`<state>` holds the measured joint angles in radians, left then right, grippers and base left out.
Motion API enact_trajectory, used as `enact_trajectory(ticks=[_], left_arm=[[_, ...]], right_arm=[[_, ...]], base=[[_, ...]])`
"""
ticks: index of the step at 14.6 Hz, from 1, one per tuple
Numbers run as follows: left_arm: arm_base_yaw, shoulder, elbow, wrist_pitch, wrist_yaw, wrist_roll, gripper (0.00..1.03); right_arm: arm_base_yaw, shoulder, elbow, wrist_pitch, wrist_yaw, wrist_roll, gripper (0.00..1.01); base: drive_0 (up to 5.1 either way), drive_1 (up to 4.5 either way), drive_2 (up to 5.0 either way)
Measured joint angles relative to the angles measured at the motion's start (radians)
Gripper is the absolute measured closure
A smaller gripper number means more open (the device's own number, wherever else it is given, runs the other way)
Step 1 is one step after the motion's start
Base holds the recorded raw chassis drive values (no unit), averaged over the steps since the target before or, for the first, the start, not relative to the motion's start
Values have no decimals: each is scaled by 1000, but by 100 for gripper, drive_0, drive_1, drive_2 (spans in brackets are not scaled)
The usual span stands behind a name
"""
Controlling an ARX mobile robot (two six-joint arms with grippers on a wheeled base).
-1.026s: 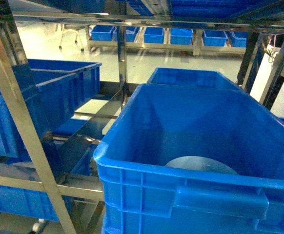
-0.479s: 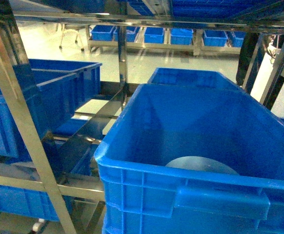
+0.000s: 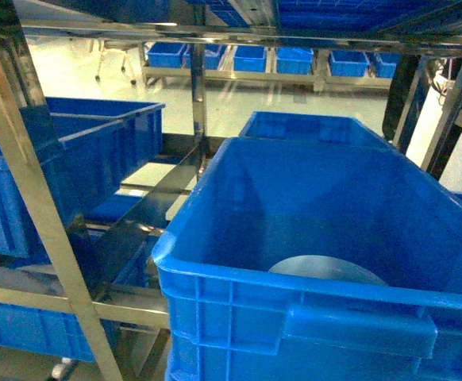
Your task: Place blue tray on left shelf second layer neatly
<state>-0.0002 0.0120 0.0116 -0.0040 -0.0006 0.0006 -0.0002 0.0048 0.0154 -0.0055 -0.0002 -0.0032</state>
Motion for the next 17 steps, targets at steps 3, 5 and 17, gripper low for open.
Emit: enact_trajectory(ticks=[3,5,17], left_arm=[[0,0,0,0,-1,0,5],[0,0,0,0,0,0,5],[0,0,0,1,0,0,5]], right_arm=[[0,0,0,2,0,0,95],[0,0,0,2,0,0,79],[0,0,0,2,0,2,1]], base=[[0,0,0],[0,0,0],[0,0,0]])
